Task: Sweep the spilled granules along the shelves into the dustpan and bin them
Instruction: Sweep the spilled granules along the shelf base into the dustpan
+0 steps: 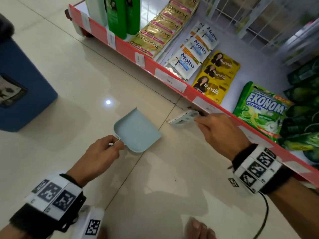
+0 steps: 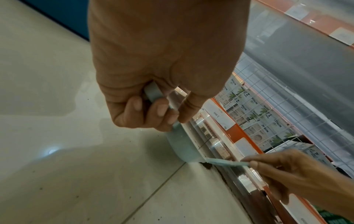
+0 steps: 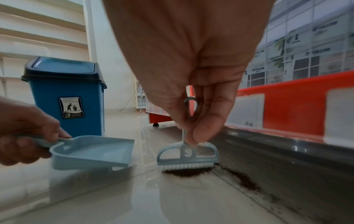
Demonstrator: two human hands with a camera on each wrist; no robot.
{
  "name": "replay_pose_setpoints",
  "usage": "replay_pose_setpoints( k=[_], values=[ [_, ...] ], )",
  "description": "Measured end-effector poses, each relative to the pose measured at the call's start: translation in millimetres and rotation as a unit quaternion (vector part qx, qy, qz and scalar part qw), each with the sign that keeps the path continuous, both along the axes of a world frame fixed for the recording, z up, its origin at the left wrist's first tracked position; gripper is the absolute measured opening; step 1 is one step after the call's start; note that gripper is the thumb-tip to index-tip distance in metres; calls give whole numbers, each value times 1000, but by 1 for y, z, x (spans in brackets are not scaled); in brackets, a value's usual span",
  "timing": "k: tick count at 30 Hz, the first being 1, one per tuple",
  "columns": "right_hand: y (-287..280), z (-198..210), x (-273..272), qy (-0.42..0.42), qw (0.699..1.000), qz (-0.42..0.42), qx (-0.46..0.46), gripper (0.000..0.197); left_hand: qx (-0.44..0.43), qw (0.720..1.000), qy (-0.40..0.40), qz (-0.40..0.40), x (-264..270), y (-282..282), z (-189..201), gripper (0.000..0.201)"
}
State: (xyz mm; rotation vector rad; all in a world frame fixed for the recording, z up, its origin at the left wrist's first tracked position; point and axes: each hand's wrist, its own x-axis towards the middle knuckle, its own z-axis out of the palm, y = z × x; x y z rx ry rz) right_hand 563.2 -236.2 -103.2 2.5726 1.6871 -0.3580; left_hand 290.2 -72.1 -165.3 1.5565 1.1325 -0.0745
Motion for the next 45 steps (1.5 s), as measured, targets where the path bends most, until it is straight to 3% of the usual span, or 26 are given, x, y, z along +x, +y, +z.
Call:
replay_pose_setpoints(
  k=[5,10,17,20,25,30,36,41,45],
  values=[
    [47,-1,-9,-8,995,32,98,23,-8,1000,-5,-15,12,-6,0,26],
    [103,-26,-21,-45,997,-1,58,21,-10,1000,-3,-21,13,-10,-1,25],
    [36,-6,-15,-26,999,17,-43,24,-11,1000,-13,-8,0,-7,3,29],
    [33,3,-14,-32,999,24,-3,21,-14,1000,-10,-10,1,-6,2,28],
    [84,-5,-21,-19,995,24,90,19,-21,999,-8,-25,12,-11,1,27],
    [71,-20,-17,-15,999,30,-3,22,-16,999,0,-28,8,-13,1,28],
    [13,7,1,-2,998,27,-50,20,-10,1000,7,-17,1,-8,1,26],
    [58,13,-10,-7,997,51,62,23,-24,999,3,-23,12,-11,0,28],
    [93,-12,-21,-14,998,45,50,26,-27,999,1,-26,12,-14,-3,26]
  ],
)
